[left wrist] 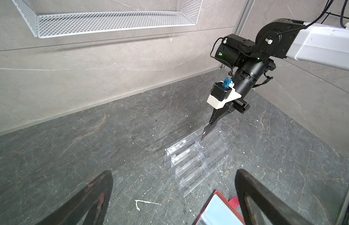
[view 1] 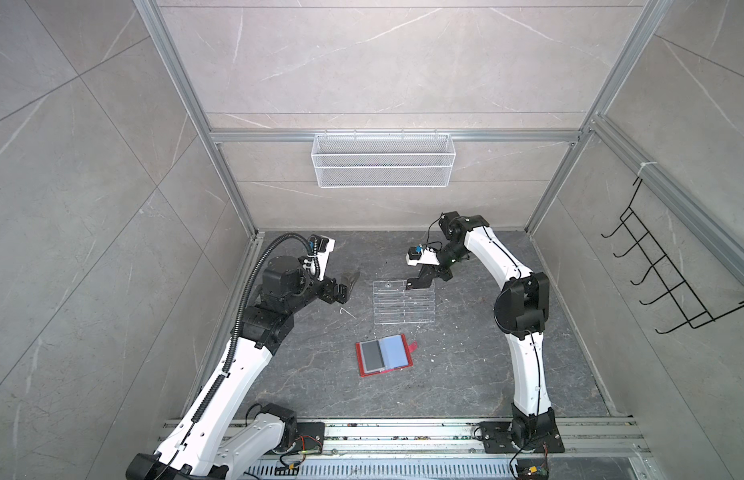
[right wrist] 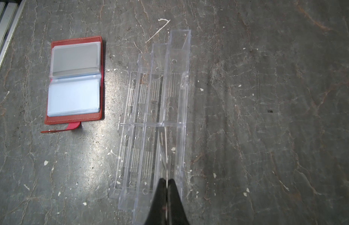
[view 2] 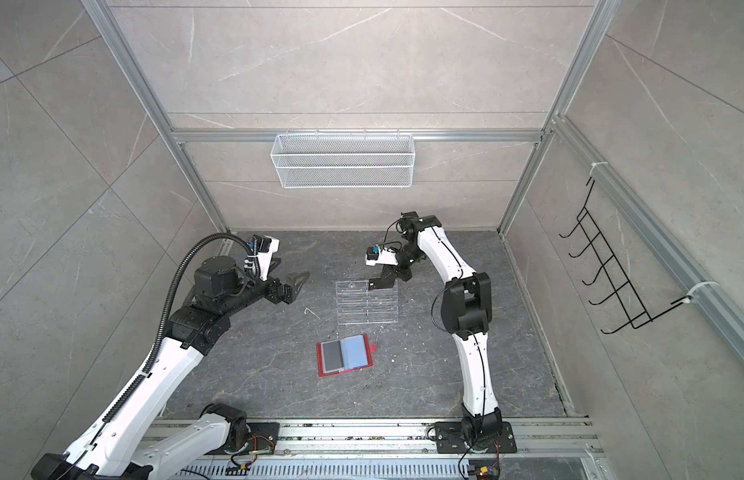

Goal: Take the credit cards out of the card holder

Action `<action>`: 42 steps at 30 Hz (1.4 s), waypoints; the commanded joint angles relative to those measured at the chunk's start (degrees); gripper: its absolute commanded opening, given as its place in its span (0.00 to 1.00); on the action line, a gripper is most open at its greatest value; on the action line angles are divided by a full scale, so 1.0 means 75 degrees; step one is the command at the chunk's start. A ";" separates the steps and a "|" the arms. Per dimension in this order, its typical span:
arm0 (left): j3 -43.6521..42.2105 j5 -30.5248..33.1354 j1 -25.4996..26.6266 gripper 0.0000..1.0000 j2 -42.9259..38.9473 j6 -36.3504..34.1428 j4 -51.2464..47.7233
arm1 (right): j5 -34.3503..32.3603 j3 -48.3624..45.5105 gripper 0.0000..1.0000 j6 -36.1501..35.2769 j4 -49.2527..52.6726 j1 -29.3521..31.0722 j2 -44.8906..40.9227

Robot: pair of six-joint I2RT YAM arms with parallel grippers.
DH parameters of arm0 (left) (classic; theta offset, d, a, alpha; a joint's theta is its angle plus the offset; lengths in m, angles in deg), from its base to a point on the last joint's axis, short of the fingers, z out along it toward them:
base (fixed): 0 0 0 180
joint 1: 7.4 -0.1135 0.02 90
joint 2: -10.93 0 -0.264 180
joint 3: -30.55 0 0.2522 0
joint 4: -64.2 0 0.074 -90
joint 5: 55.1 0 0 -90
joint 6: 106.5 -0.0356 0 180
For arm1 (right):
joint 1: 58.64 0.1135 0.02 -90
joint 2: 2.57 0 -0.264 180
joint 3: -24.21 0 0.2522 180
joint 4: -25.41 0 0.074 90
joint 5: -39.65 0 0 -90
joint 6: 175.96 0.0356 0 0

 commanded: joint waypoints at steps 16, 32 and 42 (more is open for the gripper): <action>-0.0156 -0.0249 0.0012 1.00 -0.0204 -0.0176 0.0079 | -0.0120 0.0338 0.00 0.0253 0.0191 0.0076 0.0069; -0.0424 -0.0425 0.0010 1.00 -0.0081 -0.0125 0.0415 | 0.0098 0.0543 0.00 0.0310 0.0251 0.0001 -0.0443; -0.0496 -0.0519 0.0014 1.00 0.0042 -0.0052 0.0465 | -0.0030 0.0825 0.00 0.0303 0.0302 -0.0006 0.0015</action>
